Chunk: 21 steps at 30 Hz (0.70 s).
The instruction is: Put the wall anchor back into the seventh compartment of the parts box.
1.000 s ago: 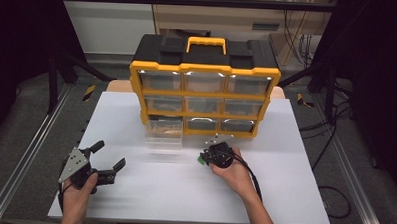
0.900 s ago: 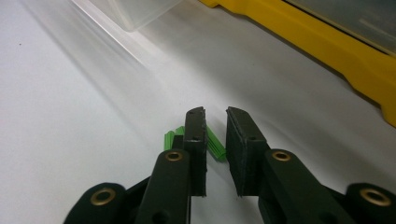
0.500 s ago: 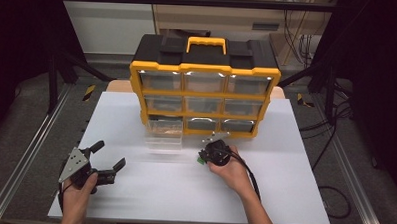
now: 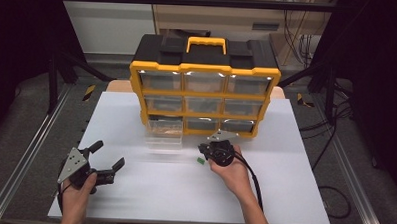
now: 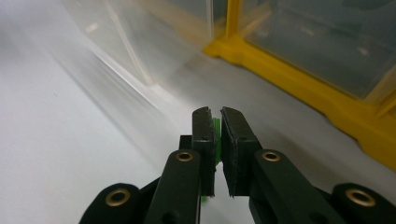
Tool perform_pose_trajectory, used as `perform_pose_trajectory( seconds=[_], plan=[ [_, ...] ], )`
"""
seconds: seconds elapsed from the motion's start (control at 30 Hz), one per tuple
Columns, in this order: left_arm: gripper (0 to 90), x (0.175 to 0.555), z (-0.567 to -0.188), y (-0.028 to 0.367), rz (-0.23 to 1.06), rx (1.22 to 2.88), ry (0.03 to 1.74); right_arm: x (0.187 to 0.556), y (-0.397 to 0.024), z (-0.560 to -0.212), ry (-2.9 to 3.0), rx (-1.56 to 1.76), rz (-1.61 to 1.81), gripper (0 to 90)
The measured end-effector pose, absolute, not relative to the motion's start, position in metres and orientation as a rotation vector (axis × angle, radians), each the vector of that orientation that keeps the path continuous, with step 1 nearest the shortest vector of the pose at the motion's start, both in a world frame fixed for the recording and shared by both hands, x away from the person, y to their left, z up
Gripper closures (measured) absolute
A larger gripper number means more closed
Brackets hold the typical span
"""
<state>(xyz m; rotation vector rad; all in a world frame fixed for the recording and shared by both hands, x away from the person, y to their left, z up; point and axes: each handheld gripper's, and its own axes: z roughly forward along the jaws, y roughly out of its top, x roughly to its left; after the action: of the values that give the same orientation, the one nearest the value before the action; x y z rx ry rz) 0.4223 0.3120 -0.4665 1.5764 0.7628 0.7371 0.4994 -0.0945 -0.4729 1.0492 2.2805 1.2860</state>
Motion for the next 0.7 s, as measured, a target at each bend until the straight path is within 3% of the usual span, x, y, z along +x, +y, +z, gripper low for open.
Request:
perform_pose_trajectory(
  seconds=[0.7],
  plan=[
    [0.8, 0.422, -0.467, 0.313, 0.752, 1.571, 0.776, 0.480, -0.083, -0.433, 2.132, 0.953, 1.507, 84.3]
  ],
)
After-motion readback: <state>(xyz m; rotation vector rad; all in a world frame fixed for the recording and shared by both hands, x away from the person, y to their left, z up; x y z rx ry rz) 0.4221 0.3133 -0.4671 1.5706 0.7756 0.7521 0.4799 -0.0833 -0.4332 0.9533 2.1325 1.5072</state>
